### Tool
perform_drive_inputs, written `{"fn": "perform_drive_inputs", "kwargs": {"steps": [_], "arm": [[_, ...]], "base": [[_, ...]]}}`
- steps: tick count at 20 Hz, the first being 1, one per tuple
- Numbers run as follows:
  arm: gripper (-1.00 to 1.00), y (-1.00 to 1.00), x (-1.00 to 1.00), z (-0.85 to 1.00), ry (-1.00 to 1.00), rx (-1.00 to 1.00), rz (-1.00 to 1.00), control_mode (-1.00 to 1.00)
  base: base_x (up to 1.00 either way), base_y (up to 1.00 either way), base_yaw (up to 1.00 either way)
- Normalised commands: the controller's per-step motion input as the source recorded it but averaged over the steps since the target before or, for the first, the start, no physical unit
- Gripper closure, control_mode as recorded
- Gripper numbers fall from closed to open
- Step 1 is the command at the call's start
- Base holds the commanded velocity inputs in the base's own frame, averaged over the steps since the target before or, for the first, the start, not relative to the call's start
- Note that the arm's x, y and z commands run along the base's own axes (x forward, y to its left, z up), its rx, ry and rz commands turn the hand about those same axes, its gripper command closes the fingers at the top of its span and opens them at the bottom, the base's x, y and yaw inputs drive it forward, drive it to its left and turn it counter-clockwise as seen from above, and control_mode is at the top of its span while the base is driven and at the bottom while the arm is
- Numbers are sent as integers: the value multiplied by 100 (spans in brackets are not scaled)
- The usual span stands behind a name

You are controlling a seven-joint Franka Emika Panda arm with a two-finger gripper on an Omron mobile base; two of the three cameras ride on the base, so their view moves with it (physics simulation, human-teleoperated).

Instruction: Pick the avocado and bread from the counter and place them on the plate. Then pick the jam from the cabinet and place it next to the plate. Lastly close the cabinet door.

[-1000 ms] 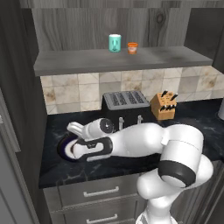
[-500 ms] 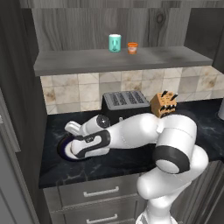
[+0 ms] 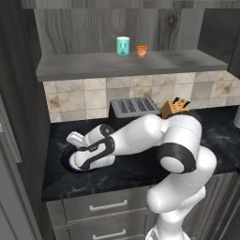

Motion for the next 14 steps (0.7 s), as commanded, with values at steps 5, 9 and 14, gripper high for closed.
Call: {"fn": "perform_drive_inputs", "kwargs": {"steps": [5,9,14], "arm": [[100,19,0,-17,0,0,0,-100],[100,12,0,-18,0,0,0,-100],[100,4,0,-14,0,0,0,-100]], "base": [[0,0,0],[0,0,0],[0,0,0]]}}
